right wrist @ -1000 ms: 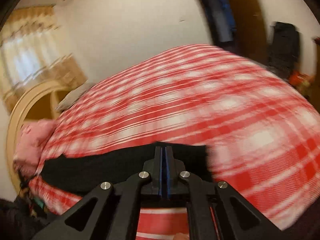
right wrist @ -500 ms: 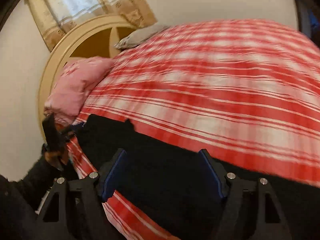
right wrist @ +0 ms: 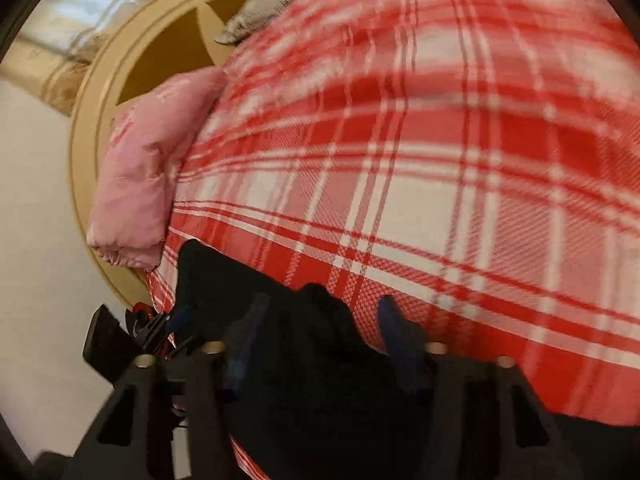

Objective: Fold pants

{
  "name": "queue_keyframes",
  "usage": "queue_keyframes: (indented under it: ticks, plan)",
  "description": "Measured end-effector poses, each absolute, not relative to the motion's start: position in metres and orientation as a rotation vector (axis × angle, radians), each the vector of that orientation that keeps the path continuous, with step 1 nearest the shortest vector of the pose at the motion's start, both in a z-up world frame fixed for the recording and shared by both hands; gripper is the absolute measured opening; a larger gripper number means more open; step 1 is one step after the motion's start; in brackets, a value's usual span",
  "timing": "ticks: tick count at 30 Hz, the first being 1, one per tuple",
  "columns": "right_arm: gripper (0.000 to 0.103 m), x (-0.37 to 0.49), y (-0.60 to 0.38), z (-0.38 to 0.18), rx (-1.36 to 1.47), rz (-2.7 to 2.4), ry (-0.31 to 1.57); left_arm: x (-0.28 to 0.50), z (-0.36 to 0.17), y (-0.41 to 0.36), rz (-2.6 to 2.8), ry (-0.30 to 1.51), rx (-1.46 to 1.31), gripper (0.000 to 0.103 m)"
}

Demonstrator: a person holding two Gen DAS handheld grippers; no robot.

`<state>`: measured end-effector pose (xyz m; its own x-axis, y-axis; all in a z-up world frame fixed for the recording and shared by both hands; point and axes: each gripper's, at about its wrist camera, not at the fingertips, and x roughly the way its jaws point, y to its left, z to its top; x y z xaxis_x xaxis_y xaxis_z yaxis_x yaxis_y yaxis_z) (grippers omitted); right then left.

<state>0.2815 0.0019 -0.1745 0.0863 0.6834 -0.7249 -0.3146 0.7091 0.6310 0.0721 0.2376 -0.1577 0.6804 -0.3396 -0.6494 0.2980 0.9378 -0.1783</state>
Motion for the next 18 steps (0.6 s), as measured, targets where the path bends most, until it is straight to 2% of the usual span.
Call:
queue_keyframes:
  ticks: [1, 2, 7, 12, 13, 15, 16, 17, 18]
  plan:
    - [0.012, 0.282, 0.005, -0.179, 0.370, 0.784, 1.300, 0.073, -0.158, 0.237, -0.357, 0.739, -0.056, 0.050]
    - [0.007, 0.280, 0.008, -0.180, 0.374, 0.797, 1.297, 0.072, -0.158, 0.236, -0.356, 0.738, -0.053, 0.050]
    - [0.004, 0.274, 0.010, -0.147, 0.354, 0.790, 1.148, 0.071, -0.159, 0.234, -0.348, 0.736, -0.044, 0.050]
    - [0.006, 0.275, 0.006, -0.161, 0.300, 0.756, 1.191, 0.073, -0.150, 0.220, -0.333, 0.771, 0.001, 0.053]
    - [0.008, 0.271, 0.002, -0.159, 0.284, 0.741, 1.182, 0.070, -0.144, 0.215, -0.355, 0.769, -0.001, 0.053]
    - [0.026, 0.260, -0.016, -0.150, 0.248, 0.703, 1.170, 0.064, -0.129, 0.197, -0.407, 0.745, 0.029, 0.053]
    - [0.052, 0.254, -0.027, -0.143, 0.244, 0.711, 1.159, 0.061, -0.122, 0.187, -0.434, 0.733, 0.049, 0.053]
    - [0.064, 0.243, -0.048, -0.133, 0.255, 0.710, 1.134, 0.059, -0.116, 0.174, -0.465, 0.724, 0.072, 0.053]
    - [0.064, 0.235, -0.067, -0.125, 0.259, 0.688, 1.115, 0.058, -0.111, 0.159, -0.501, 0.718, 0.090, 0.053]
